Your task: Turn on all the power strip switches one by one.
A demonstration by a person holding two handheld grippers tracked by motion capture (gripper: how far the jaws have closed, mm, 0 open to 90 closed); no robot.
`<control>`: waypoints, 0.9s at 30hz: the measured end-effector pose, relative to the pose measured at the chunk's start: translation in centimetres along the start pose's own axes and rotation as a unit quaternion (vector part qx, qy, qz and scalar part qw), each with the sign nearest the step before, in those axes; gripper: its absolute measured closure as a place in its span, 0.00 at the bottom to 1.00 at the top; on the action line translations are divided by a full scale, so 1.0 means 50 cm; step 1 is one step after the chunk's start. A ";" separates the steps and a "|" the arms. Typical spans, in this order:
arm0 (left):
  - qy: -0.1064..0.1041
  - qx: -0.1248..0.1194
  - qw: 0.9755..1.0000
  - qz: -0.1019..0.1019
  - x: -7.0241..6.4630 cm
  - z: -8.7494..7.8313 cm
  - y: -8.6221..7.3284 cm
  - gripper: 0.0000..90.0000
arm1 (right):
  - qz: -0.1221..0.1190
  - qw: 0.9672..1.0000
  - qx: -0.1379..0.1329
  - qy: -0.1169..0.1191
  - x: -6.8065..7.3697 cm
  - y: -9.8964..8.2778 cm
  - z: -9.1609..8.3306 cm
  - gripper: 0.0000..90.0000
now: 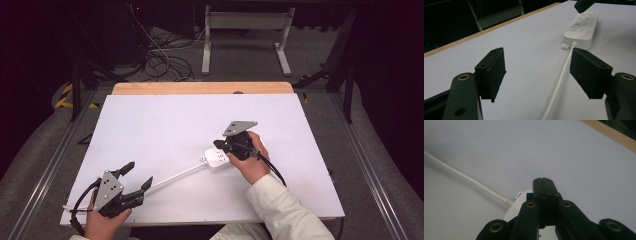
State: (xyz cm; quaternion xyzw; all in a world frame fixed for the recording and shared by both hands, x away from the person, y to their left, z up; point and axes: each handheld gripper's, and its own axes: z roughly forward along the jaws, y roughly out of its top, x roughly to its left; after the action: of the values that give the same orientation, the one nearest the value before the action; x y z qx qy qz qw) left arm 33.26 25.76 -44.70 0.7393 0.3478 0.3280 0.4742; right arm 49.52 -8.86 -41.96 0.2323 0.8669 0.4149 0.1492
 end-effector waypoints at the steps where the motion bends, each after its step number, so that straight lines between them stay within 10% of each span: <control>1: 0.000 0.000 1.000 0.000 0.000 0.000 0.000 0.32 | 0.000 1.000 -0.002 0.000 0.000 0.000 -0.002 1.00; 9: 0.002 0.001 1.000 0.002 0.002 -0.001 0.000 0.32 | -0.003 1.000 -0.010 0.008 0.000 0.005 -0.016 1.00; 27: 0.001 0.000 1.000 -0.002 -0.001 0.000 0.000 0.32 | -0.021 0.997 -0.076 -0.006 0.013 -0.016 -0.132 0.39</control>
State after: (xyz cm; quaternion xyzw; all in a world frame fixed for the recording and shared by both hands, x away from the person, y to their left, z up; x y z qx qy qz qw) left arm 33.23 25.73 -44.68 0.7379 0.3502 0.3280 0.4746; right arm 45.79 -13.22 -38.60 0.2047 0.8365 0.4753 0.1804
